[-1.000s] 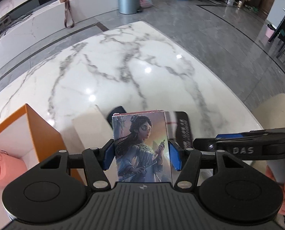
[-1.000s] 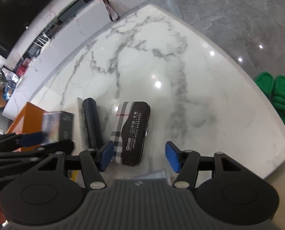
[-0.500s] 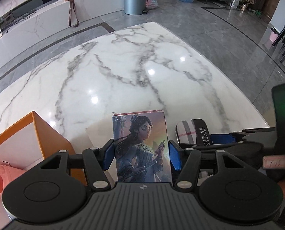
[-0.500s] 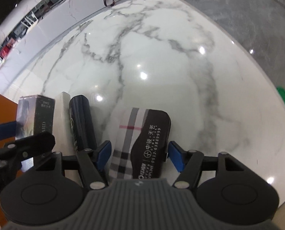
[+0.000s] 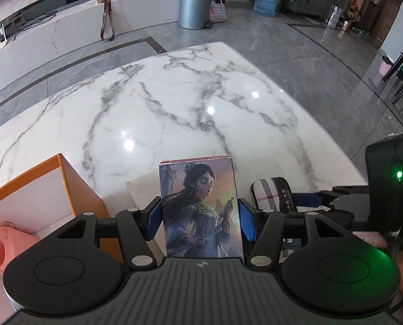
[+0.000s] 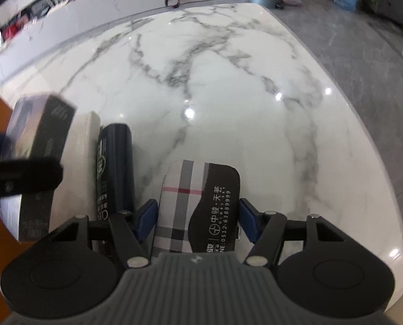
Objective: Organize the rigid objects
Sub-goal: 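Carry the card box and plaid case over the orange box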
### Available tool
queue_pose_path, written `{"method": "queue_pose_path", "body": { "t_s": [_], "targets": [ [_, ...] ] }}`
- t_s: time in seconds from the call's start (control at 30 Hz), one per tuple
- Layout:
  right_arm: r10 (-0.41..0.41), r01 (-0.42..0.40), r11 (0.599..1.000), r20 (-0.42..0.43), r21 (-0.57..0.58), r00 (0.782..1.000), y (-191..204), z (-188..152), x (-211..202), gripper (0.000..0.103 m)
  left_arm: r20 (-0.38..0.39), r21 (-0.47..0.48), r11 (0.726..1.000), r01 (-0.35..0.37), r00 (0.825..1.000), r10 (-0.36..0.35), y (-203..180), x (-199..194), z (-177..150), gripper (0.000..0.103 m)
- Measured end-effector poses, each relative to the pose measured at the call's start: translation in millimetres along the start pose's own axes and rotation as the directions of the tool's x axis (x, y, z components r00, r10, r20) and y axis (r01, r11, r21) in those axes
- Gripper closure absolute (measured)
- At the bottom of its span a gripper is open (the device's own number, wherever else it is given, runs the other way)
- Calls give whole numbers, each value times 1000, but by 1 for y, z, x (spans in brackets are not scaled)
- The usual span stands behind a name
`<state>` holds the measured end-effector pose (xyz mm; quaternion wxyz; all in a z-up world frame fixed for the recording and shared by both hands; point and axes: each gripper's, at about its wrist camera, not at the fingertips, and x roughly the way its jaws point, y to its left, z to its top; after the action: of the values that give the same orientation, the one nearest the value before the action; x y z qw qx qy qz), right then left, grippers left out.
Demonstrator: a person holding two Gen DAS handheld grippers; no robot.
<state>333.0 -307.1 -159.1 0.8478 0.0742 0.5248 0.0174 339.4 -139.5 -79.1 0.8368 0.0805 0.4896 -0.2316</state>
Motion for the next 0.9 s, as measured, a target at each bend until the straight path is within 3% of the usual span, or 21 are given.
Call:
{"method": "queue_pose_path", "body": {
  "t_s": [0.3,0.5,0.73,0.9],
  "targets": [
    [59,-61,998,116,8,992,-6,-12,-54,39,70,8,1000,25,997,-25,-7,-57,-5,37],
    [186,-167,981,217,-103,958,19,-14,-120,39,111,68,998,-19,994,11,4,-119,-20,37],
    [420,-346,884,207,-314,884,93,-23,-172,39,107,198,970,-138,987,119,38,-168,-59,37],
    [467,-371,819,132,-439,875,153,-36,-168,39,37,315,926,-209,978,208,62,-156,-85,36]
  ]
}}
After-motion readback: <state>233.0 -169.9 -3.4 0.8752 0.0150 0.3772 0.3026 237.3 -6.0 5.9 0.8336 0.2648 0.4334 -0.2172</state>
